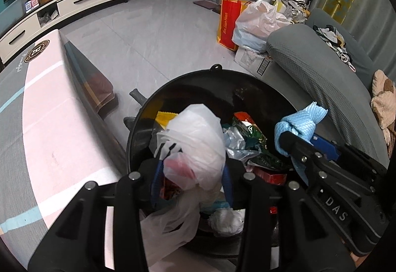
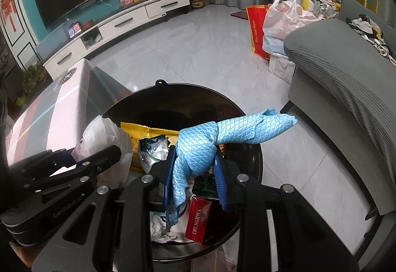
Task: Collect trash
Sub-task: 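Lower both items into the bin and open both tools to drop them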
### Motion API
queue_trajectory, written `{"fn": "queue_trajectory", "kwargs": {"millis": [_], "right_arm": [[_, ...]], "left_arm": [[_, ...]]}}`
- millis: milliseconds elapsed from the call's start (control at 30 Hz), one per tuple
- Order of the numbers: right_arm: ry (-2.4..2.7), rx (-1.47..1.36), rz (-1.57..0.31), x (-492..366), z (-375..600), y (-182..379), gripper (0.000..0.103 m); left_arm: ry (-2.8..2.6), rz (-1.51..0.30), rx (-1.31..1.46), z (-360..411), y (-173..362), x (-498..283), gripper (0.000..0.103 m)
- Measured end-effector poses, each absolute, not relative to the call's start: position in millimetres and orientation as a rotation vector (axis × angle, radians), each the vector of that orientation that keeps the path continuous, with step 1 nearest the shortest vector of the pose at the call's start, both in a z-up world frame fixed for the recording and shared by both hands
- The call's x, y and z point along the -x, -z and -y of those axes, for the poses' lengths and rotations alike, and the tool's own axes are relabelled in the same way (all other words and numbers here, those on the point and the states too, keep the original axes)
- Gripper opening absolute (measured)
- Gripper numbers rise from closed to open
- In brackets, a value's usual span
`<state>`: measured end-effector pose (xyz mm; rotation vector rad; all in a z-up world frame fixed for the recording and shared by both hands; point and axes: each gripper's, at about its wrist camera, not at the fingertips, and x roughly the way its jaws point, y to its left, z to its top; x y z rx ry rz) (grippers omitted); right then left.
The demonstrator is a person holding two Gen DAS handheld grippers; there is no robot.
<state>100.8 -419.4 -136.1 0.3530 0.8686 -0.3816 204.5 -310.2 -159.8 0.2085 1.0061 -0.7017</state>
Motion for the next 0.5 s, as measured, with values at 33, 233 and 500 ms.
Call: {"fn": "queue_trajectory", "kwargs": {"millis": [33,233,500], "right_arm": [[0.383,-0.355,-0.872,-101.4,419.8,136.9,0.030],[0.391,-0.355,-0.880,-102.7,420.9,139.2,0.032],[0.390,-0.350,-0.885,-103.5,420.3,140.0,0.035]], "left_arm": [[0.701,-1.008,-0.204,310.5,160.0,-205.2,0.043],[0.697,-1.022,-0.206,311.5,163.1,-208.1,0.045],[0.695,-1.019,-0.196,314.4,161.9,-208.5,0.054]]}}
